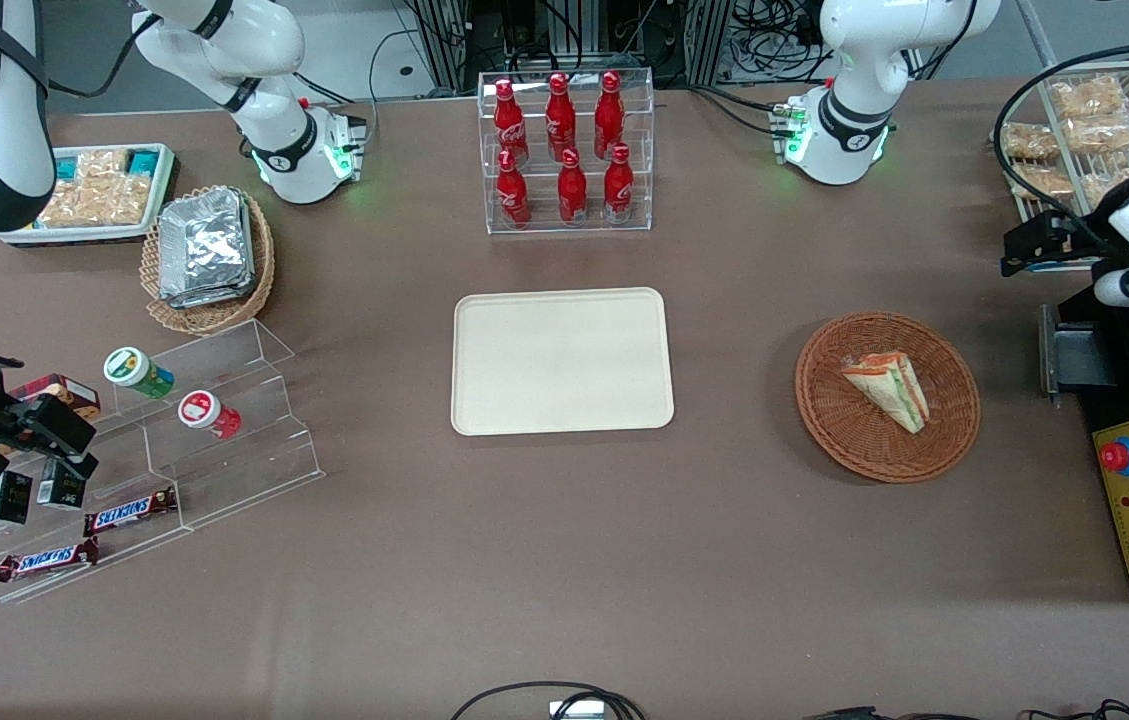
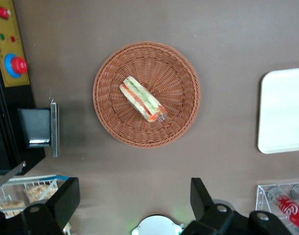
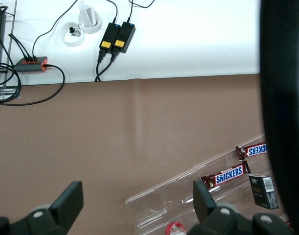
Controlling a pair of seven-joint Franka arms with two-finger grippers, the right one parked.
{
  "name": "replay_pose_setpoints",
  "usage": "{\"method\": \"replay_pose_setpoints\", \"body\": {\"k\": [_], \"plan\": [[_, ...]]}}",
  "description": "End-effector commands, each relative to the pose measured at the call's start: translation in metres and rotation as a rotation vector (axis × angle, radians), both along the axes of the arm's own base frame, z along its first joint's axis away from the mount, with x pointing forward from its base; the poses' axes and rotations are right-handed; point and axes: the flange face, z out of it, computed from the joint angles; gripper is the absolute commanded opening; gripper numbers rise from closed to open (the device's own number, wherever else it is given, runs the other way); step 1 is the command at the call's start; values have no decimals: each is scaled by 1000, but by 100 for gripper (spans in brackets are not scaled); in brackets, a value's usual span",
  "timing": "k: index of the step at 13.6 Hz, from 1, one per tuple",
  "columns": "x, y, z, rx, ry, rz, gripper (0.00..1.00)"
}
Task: Place sandwich from basket to tray
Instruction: 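Move the left gripper over the sandwich in the wicker basket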
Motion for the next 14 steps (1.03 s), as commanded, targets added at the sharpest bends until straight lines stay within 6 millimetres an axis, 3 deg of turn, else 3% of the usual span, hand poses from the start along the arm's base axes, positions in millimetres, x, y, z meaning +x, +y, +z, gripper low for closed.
{"method": "replay_pose_setpoints", "body": {"k": [1, 7, 14], "plan": [[15, 2, -29, 26, 21, 92, 100], [11, -3, -134, 58, 11, 231, 100], [-5, -15, -211, 68, -47, 381, 100]]}}
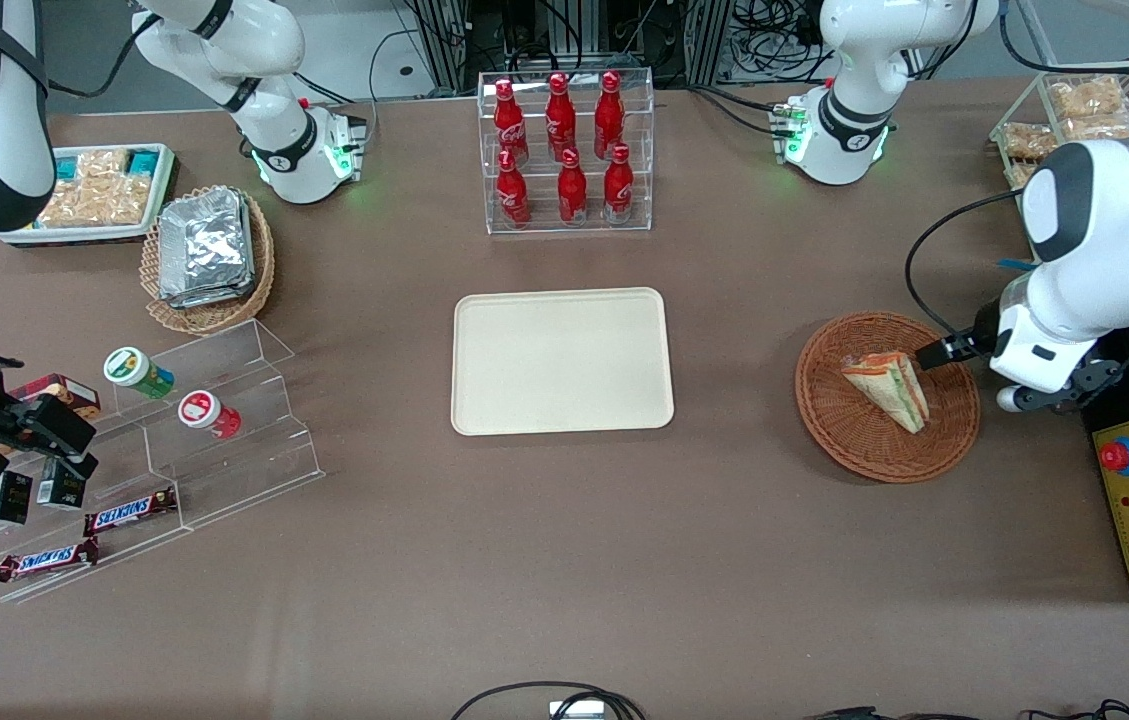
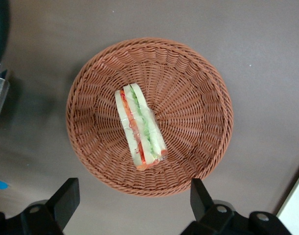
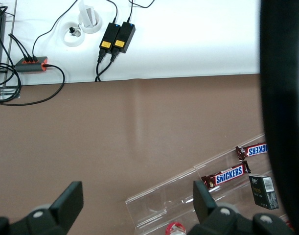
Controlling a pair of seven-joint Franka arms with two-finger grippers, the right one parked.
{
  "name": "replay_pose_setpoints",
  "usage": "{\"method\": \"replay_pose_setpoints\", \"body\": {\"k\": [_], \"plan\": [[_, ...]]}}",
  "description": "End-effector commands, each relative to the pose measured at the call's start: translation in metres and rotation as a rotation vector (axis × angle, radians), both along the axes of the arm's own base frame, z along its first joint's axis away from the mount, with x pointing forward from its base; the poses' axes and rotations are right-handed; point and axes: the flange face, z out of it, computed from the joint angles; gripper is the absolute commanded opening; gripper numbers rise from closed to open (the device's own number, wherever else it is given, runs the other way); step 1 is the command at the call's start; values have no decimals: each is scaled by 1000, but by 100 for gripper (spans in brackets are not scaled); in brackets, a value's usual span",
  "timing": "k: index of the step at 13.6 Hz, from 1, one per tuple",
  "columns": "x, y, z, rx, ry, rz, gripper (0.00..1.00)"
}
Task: Place sandwich from basket to tray
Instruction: 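Lower the open left gripper around the wrapped sandwich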
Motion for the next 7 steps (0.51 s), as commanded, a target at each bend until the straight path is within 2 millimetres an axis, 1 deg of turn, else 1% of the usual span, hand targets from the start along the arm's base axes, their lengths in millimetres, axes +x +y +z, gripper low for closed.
{"method": "replay_pose_setpoints", "body": {"k": [1, 7], "plan": [[-18, -2, -22, 20, -32, 37, 100], [-26, -3, -60, 33, -70, 199, 100]]}}
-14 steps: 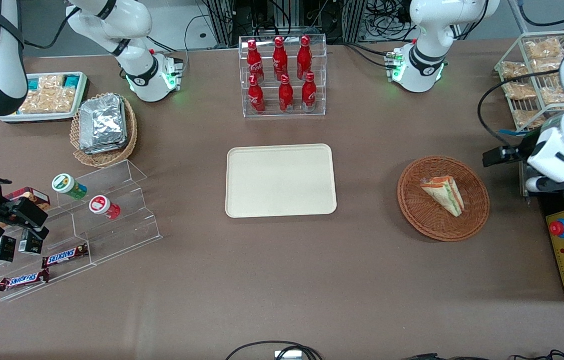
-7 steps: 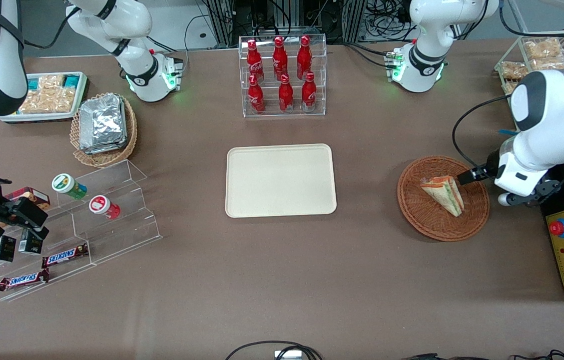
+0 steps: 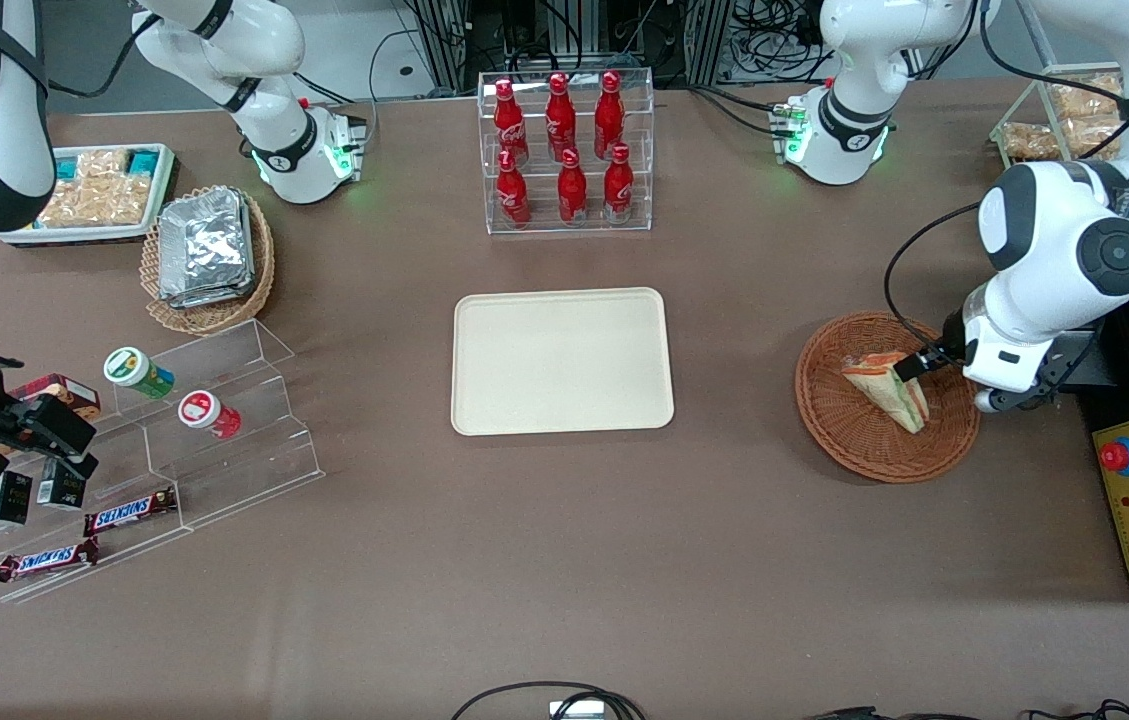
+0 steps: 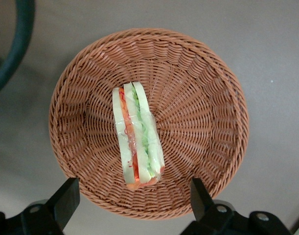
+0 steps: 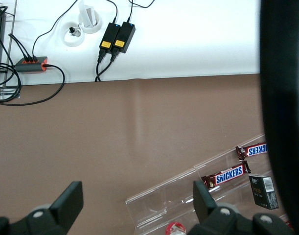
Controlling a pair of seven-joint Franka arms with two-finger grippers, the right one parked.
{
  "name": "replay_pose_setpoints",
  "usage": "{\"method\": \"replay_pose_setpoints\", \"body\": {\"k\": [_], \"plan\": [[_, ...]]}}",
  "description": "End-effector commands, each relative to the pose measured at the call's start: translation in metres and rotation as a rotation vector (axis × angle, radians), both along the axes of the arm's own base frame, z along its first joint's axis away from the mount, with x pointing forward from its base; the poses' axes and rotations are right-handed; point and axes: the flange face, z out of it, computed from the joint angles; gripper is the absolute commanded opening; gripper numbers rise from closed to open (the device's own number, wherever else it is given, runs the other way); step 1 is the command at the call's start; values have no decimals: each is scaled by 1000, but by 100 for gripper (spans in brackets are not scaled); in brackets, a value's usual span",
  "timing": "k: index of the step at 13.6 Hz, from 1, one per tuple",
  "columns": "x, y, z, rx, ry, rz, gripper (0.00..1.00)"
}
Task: Place sandwich from basket to tray
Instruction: 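Lower the open left gripper around the wrapped sandwich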
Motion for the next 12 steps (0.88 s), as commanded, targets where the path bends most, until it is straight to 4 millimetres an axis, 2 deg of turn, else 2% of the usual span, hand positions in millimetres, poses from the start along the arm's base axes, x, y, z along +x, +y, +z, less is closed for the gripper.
{"method": "replay_pose_setpoints", "body": {"k": [1, 4, 6, 9, 12], "plan": [[-8, -2, -12, 17, -27, 61, 100], [-8, -3, -35, 18, -38, 160, 100], [-12, -11, -53, 19, -30, 179, 100], [-17, -12, -79, 17, -51, 221, 100], [-25, -11, -95, 14, -52, 225, 100]]}}
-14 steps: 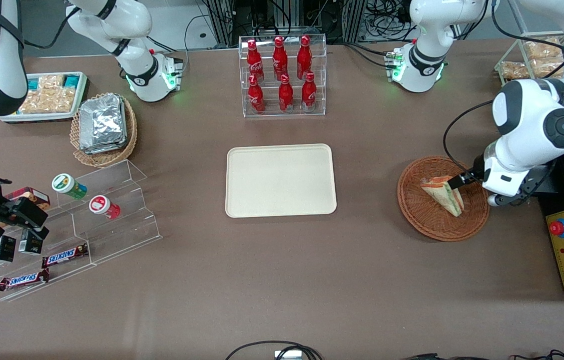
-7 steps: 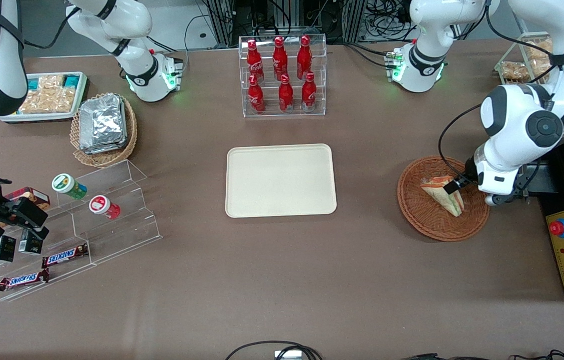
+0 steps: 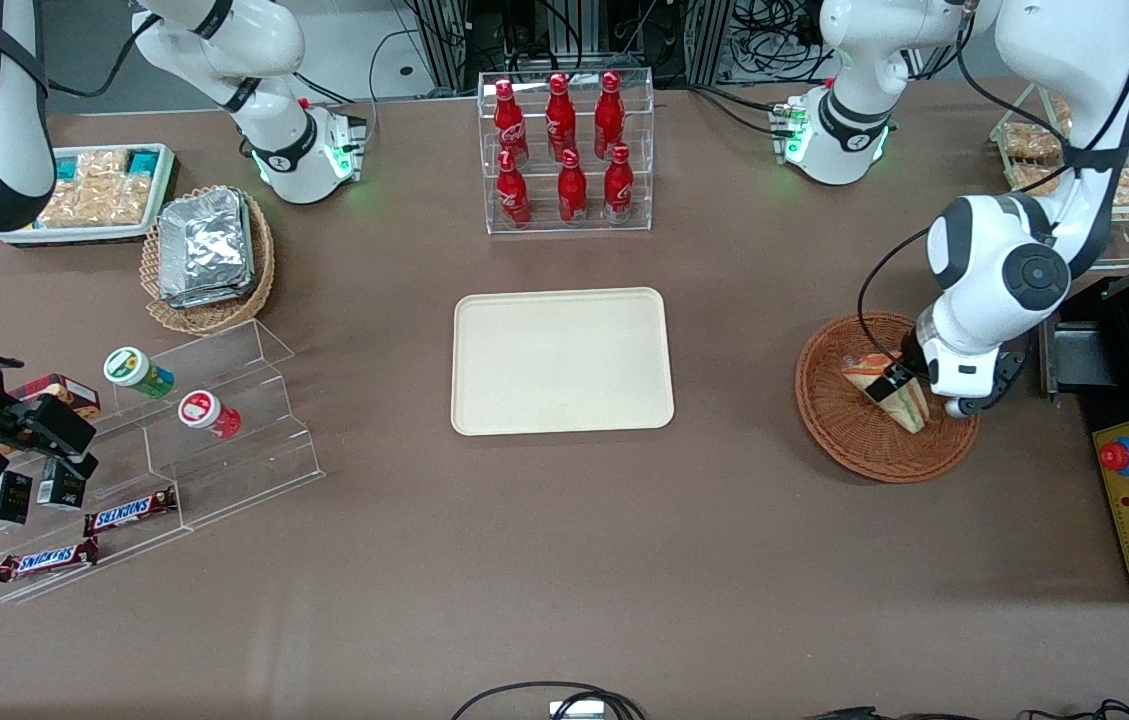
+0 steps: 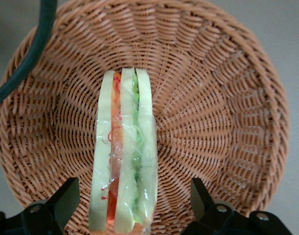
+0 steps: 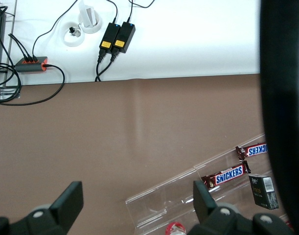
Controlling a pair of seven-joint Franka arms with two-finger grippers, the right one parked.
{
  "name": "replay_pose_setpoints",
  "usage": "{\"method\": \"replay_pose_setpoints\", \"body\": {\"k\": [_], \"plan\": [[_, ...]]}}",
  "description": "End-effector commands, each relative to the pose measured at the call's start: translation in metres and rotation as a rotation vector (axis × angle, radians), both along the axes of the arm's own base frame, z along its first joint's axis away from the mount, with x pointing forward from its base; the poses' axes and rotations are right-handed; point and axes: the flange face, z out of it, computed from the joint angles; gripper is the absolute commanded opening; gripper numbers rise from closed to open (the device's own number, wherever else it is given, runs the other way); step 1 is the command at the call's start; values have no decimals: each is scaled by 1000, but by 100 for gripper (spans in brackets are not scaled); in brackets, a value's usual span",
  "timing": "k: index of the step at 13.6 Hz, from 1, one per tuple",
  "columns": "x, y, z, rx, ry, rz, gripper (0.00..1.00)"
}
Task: Place sandwich from basket to tray
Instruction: 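Close the left gripper on the sandwich and lift it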
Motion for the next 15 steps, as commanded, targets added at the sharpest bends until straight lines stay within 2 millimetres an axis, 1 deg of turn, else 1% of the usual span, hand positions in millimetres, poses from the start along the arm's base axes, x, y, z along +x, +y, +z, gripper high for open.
{"method": "replay_pose_setpoints", "body": {"k": [1, 3, 4, 5, 6, 7, 8, 9, 10, 11, 12, 14, 15], "plan": [[-7, 0, -12, 12, -11, 13, 100], [-7, 1, -21, 17, -10, 7, 100], [-7, 2, -24, 16, -10, 10, 96], [-7, 2, -24, 16, -10, 10, 65], [-7, 3, -23, 16, -12, 13, 27], [-7, 4, -22, 16, -13, 13, 3], [-6, 5, -20, 17, -16, 16, 0], [-6, 7, -19, 17, -16, 18, 0], [-5, 7, -15, 18, -21, 18, 0], [-3, 7, -5, 20, -24, 19, 0], [-1, 8, 7, 25, -9, 15, 0], [14, 7, 47, 35, 25, 7, 0], [23, 4, 70, 40, 44, 2, 0]]}}
